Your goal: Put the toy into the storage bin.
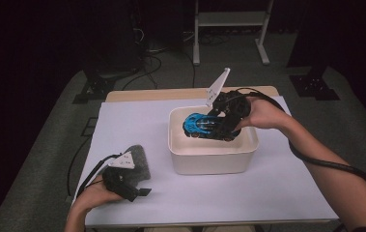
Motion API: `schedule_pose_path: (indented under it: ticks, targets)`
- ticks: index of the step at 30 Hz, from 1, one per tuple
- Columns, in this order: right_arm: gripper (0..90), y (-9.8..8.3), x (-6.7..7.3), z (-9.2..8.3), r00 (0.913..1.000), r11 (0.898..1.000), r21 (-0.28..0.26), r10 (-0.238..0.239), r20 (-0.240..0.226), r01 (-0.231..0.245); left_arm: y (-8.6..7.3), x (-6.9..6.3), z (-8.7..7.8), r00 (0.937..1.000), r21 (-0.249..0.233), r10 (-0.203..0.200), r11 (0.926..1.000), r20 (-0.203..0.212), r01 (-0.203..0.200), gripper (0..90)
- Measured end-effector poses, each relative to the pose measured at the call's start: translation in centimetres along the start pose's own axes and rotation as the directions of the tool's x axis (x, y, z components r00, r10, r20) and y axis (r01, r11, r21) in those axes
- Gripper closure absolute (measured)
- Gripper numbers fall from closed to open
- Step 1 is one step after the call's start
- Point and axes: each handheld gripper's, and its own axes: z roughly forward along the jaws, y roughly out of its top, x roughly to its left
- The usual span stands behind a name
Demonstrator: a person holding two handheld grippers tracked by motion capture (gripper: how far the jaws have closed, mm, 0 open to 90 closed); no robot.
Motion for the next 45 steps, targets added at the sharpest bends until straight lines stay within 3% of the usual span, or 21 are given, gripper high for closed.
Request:
schedule_pose_path:
  ticks: [13,45]
  targets:
    - [27.2,-1.0,-1.0,2.4,0.9993,0.999,0.033,0.031,-0.021,-0.03,0.4,0.2,0.4,0.9997,0.014,0.024,0.9996,0.002,-0.024,9.6]
    - [27.1,-2.0,-1.3,6.3,0.9956,0.997,0.068,0.05,-0.08,-0.044,0.3,-0.1,0.4,0.9996,0.017,0.026,0.9995,0.006,-0.026,9.6]
